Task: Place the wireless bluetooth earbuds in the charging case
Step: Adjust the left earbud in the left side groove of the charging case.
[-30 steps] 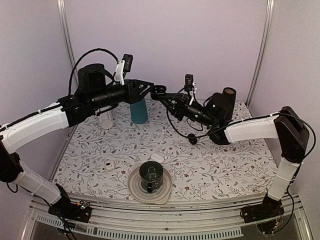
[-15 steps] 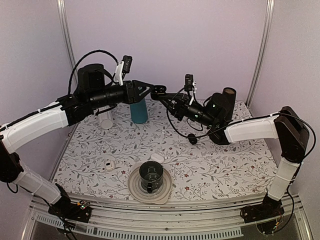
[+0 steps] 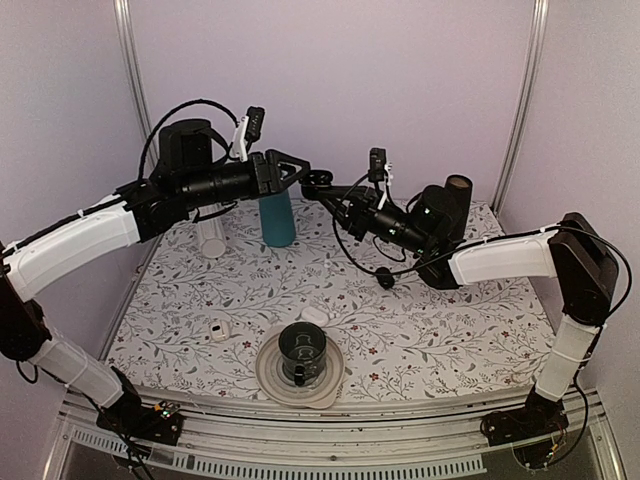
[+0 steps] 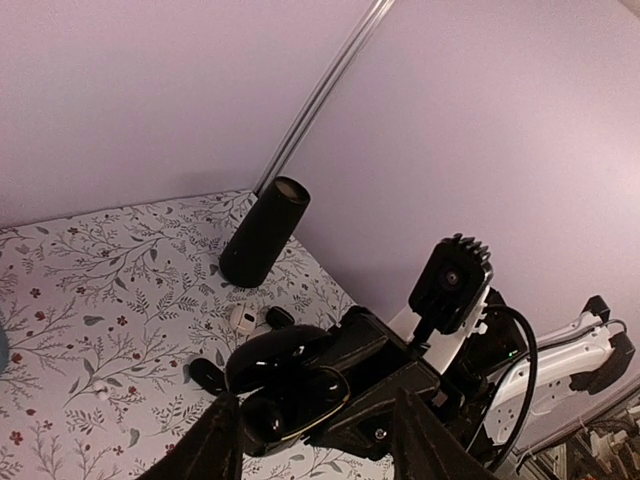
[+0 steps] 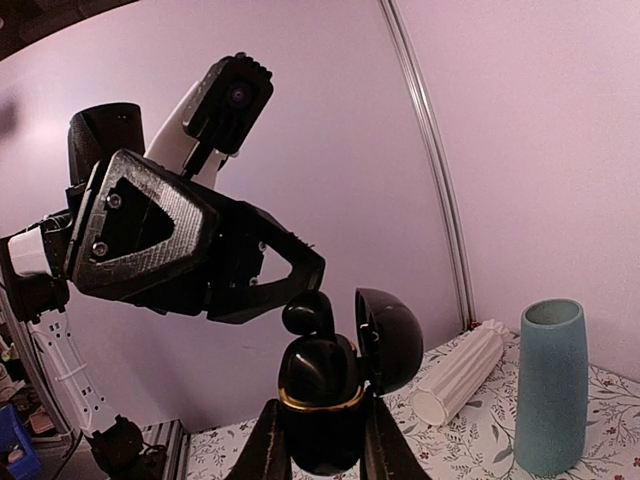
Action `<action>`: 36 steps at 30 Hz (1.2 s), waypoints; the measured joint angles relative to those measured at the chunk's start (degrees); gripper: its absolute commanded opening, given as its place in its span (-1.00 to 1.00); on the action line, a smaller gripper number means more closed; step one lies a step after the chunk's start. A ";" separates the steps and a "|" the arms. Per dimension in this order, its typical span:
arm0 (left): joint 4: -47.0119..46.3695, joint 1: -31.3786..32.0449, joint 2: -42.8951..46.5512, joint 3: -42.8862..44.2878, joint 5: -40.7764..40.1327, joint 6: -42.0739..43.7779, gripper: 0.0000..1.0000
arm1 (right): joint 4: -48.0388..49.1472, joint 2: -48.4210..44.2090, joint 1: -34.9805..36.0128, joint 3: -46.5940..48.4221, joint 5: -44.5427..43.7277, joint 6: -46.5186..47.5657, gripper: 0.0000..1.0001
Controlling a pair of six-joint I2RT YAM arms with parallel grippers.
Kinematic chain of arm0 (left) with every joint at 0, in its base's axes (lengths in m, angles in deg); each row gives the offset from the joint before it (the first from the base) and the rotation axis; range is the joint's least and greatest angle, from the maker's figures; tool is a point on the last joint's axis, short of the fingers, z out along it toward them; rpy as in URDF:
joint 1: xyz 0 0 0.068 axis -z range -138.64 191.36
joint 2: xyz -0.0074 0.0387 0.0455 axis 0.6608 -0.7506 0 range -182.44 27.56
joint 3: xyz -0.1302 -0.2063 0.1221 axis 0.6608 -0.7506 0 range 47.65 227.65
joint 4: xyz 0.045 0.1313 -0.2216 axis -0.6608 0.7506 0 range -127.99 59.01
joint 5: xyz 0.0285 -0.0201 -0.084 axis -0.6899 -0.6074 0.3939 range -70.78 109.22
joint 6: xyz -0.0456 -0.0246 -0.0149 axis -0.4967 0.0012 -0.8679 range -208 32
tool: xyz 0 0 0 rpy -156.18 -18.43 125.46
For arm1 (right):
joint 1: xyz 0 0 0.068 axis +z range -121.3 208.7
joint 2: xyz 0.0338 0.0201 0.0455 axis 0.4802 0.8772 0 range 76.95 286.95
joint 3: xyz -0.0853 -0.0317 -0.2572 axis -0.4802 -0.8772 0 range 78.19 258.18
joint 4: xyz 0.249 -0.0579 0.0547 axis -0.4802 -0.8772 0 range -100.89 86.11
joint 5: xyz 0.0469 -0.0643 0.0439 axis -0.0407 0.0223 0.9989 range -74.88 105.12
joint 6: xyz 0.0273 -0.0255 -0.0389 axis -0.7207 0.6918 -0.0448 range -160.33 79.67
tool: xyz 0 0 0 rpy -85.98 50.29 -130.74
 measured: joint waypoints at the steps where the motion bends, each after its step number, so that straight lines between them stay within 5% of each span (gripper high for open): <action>1: 0.28 -0.17 -0.15 0.31 0.04 -0.66 0.03 | 0.00 0.00 0.00 0.00 -0.15 0.00 -0.95; 36: 1.81 -0.87 -1.73 1.79 3.10 -4.70 -0.02 | -0.44 0.42 0.02 1.55 -1.84 0.11 -0.95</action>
